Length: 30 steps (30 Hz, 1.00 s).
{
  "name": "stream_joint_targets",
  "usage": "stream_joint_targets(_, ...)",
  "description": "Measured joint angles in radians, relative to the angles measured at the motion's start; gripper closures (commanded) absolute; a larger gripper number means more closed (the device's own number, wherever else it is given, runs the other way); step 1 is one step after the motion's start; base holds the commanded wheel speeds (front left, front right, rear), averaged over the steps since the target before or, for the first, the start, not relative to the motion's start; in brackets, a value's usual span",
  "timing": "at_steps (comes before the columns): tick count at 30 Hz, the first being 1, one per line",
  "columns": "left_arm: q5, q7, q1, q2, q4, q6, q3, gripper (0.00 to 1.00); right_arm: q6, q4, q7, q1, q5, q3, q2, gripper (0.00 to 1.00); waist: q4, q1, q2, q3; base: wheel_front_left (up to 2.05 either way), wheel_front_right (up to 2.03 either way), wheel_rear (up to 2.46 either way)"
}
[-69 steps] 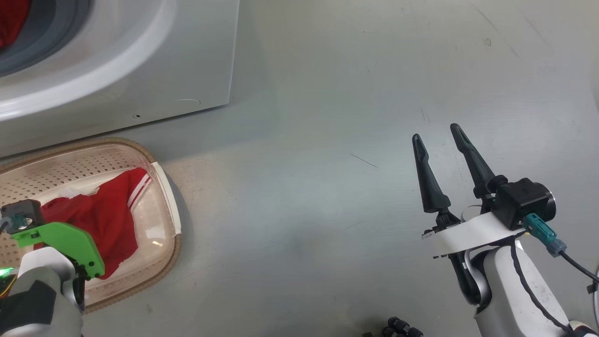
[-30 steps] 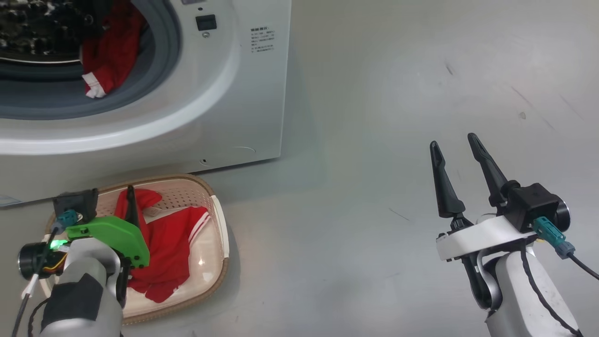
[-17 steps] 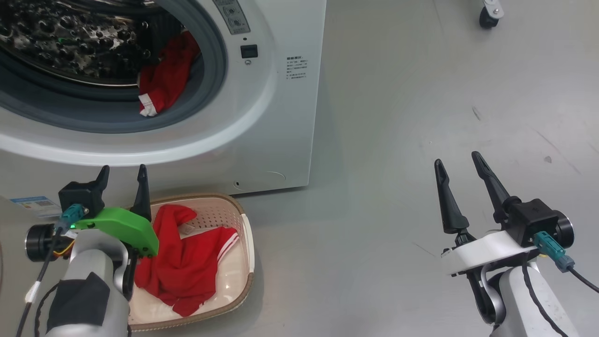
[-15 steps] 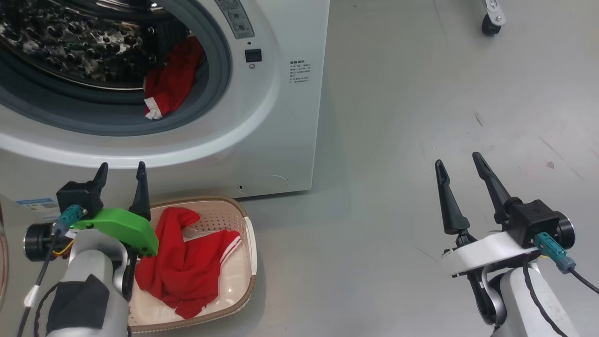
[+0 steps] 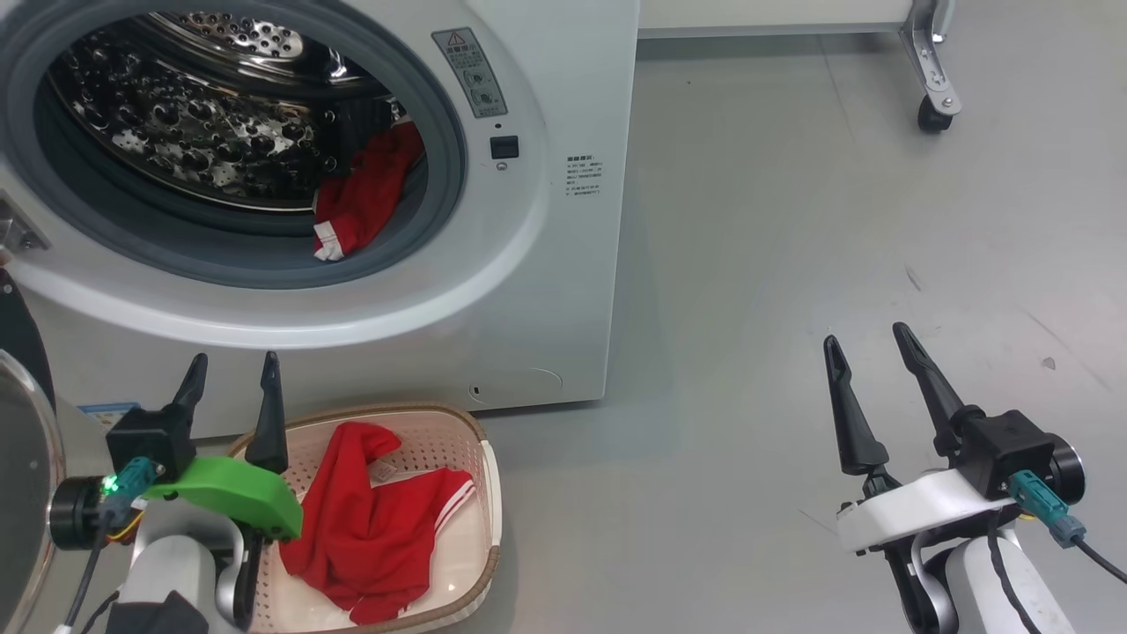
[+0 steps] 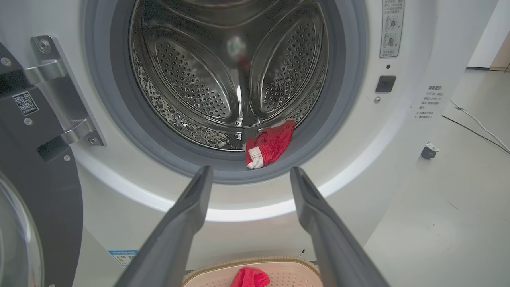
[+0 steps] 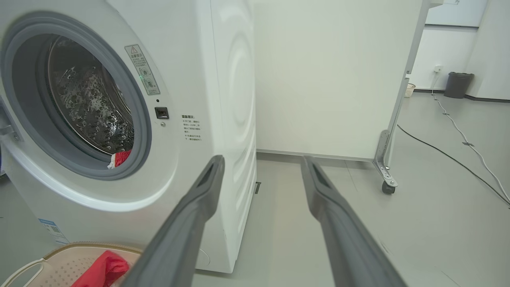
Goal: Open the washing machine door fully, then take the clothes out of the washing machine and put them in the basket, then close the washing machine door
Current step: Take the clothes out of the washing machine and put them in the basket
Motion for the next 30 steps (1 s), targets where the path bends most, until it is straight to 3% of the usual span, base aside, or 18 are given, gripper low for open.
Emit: stream_joint_targets(30, -0.043, 0.000, 0.221, -0.004, -0.233, 0.012, -0.069, 0.00, 0.007, -0.017, 0.000, 0.050, -0.002, -0.007, 0.002, 0.00, 0.005, 0.0000, 0.0000, -0.034, 0.00, 0.00, 0.00)
